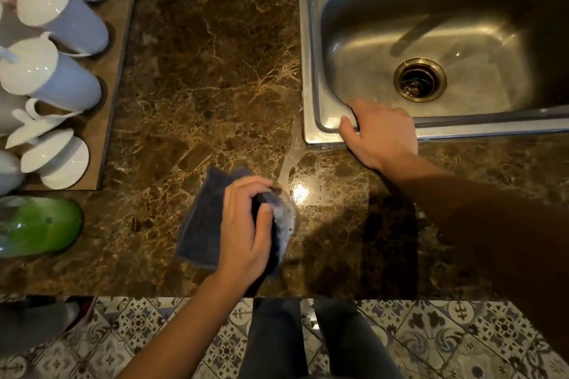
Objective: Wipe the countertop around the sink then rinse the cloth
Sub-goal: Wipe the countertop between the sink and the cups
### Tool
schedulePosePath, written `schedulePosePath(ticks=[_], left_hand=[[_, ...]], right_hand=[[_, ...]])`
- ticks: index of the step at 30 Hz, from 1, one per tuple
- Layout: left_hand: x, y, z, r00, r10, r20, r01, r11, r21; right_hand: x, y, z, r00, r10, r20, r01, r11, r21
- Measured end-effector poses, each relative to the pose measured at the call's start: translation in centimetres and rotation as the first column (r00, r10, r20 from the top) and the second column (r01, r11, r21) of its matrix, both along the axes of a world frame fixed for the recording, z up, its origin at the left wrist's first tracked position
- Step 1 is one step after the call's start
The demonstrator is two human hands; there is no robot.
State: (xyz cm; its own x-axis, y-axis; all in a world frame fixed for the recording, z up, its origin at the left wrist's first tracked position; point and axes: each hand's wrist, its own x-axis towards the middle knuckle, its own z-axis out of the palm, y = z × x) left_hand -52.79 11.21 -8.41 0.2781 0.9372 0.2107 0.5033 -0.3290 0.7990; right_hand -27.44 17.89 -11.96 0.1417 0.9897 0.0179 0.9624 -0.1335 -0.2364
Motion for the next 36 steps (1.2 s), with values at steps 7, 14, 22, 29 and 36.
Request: schedulePosePath(ticks=[7, 14, 22, 29, 36], left_hand=[[2.7, -0.7, -0.6, 0.918, -0.109, -0.380, 0.123, 0.992, 0.013], [1.5, -0.2, -3.2, 0.654, 0.074, -0.752, -0.204, 0.976, -0.081], [-0.6, 7.4, -3.9, 0.605, 0.135, -0.785, -0.261, 0.965, -0.035], [-3.0, 16.8, -3.9, 0.579, 0.177, -0.796, -0.305, 0.952, -0.011], [-3.5, 18.5, -3.8, 0.568, 0.161, -0.807, -0.267, 0.964, 0.004]], right_hand=[[0.0, 0.1, -0.1, 1.000, 0.000, -0.012, 0.000, 1.000, -0.001], [0.1, 0.1, -0.1, 1.000, 0.004, -0.014, -0.004, 1.000, -0.007], [0.1, 0.2, 0.0, 1.000, 0.009, -0.004, -0.009, 1.000, -0.012], [-0.1, 0.1, 0.3, 1.000, -0.011, -0.004, 0.011, 1.000, -0.011], [-0.3, 0.1, 0.3, 1.000, -0.021, -0.001, 0.021, 1.000, -0.009]])
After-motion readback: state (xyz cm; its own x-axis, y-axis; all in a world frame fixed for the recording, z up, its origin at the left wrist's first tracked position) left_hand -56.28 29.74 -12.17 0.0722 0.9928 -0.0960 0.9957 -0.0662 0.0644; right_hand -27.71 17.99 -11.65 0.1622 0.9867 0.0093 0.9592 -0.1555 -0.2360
